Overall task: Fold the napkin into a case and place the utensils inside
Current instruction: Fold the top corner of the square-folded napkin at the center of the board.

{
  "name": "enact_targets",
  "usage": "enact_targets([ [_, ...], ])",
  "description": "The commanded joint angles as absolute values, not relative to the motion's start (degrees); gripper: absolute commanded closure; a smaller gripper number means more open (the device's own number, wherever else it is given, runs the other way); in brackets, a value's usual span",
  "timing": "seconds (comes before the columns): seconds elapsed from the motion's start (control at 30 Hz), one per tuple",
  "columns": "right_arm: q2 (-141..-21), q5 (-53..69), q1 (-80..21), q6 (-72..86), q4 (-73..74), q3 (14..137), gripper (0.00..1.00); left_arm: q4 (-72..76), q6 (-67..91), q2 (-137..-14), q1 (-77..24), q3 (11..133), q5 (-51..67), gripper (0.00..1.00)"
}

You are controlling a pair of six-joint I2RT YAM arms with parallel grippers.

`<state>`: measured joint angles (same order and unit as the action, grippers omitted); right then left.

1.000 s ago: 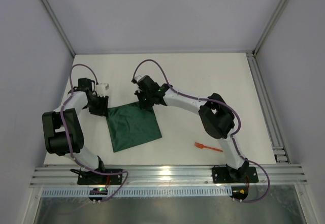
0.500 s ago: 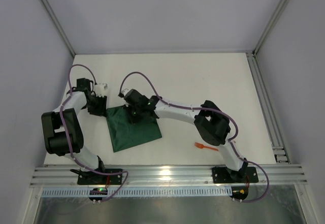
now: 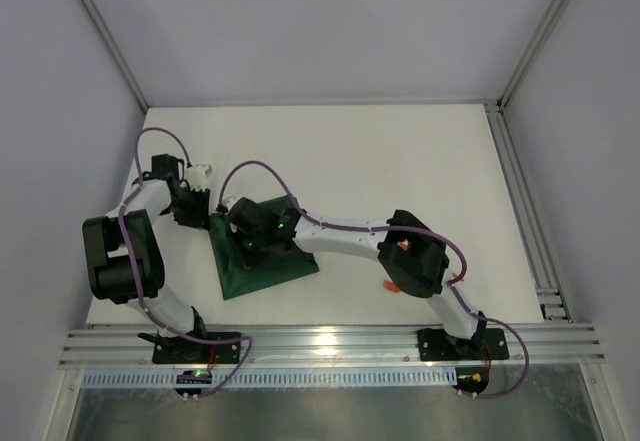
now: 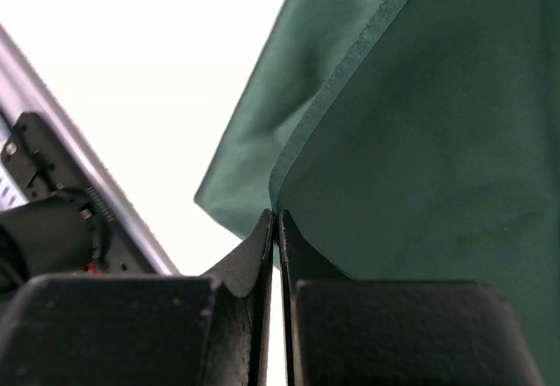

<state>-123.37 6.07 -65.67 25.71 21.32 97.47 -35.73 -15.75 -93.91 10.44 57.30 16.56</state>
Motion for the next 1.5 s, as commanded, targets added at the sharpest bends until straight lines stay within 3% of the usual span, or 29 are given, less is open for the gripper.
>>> enact_targets([
  [0.0,-122.1,7.6,-67.3,27.4,18.9,98.5,0.96,-34.0,-15.9,-95.3,10.8,58.8,18.5,0.73],
  [0.87,-126.9,10.6,-70.4,32.5,13.5,95.6,0.96,-33.6,-15.3,-96.2,10.8,59.9,18.7,0.75],
  [1.47,-126.1,11.5,-71.0,31.1,9.8,93.3,0.96,-40.7,-15.8,-88.4,12.5,62.1,16.2,0.68],
])
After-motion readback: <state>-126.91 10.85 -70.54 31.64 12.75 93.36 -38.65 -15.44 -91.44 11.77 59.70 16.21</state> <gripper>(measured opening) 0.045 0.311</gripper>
